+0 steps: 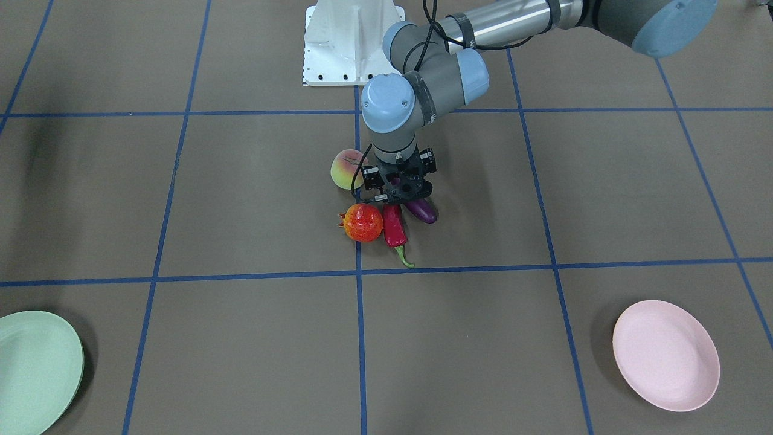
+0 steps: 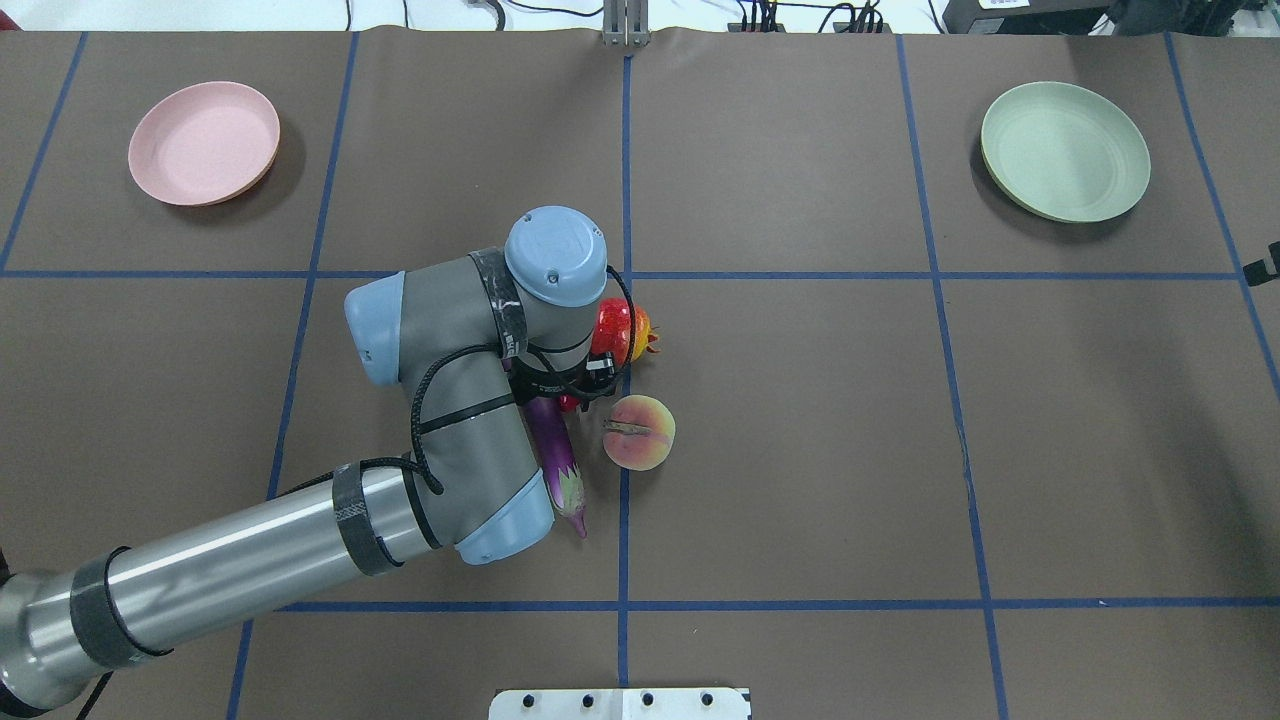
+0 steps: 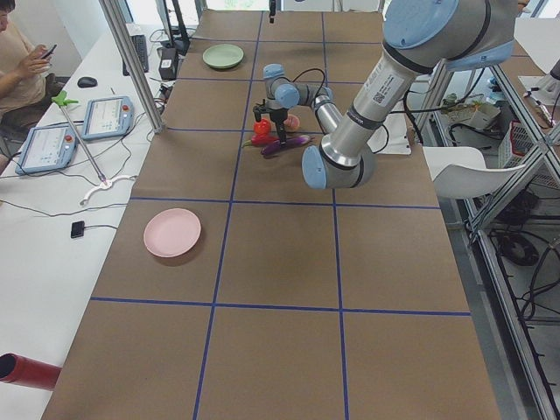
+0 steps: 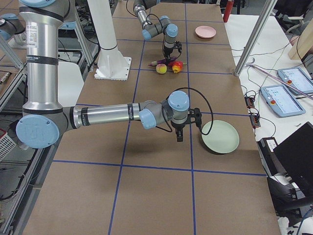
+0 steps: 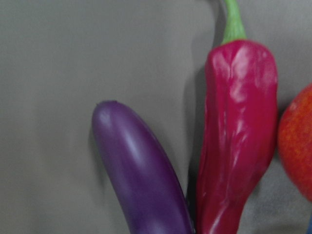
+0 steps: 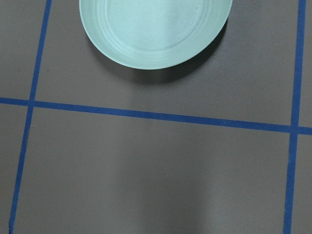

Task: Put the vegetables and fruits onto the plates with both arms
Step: 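Reach the left gripper down to the purple eggplant and grasp it, then carry the eggplant with the left gripper onto the pink plate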

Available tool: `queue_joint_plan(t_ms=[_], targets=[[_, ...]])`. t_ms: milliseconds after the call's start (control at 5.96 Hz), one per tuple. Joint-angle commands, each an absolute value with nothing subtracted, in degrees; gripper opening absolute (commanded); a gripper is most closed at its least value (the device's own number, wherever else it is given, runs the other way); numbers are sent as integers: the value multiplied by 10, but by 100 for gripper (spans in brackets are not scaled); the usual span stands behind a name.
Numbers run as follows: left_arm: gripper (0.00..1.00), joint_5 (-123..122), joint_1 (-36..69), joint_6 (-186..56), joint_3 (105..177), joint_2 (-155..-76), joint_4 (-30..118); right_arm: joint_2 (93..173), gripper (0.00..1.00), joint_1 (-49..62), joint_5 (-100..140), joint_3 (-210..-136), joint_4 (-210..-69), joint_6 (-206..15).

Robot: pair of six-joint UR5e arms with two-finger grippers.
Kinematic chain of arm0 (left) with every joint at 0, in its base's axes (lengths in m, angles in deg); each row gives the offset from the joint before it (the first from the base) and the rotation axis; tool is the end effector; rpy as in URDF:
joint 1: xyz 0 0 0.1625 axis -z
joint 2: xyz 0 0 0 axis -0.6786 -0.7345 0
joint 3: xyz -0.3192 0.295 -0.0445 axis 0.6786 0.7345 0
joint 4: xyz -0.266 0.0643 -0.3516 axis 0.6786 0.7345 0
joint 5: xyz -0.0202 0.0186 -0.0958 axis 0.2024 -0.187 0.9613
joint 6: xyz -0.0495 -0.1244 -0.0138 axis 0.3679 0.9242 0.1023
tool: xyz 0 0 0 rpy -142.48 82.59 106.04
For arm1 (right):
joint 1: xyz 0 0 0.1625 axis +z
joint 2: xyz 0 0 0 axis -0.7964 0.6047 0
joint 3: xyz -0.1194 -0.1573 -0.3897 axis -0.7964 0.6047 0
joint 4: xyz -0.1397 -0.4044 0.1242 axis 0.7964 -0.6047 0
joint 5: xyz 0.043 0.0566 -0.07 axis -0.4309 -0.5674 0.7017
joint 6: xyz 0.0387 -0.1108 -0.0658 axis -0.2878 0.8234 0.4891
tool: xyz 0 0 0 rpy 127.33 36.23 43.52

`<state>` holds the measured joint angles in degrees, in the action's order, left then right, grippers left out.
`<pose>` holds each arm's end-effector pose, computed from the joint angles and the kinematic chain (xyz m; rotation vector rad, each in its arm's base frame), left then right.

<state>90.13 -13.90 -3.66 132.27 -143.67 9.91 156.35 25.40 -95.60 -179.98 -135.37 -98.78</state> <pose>0.6602 -0.4582 0.2352 -0.1463 0.6474 -0.1424 -0.0762 -0.5199 0.5903 0.1449 -0.9145 -0.0490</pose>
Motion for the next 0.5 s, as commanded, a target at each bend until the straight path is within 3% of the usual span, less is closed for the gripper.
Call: queue_joint_plan(t_ms=[0,336], targets=[[6,905,-142,-35,1323,-1435,95,1563,100,253,-956,-1800,-1354,-989],[0,918,-126,-40,1367,-1421,83,1562,100,252,-955,-1800,-1355,-988]])
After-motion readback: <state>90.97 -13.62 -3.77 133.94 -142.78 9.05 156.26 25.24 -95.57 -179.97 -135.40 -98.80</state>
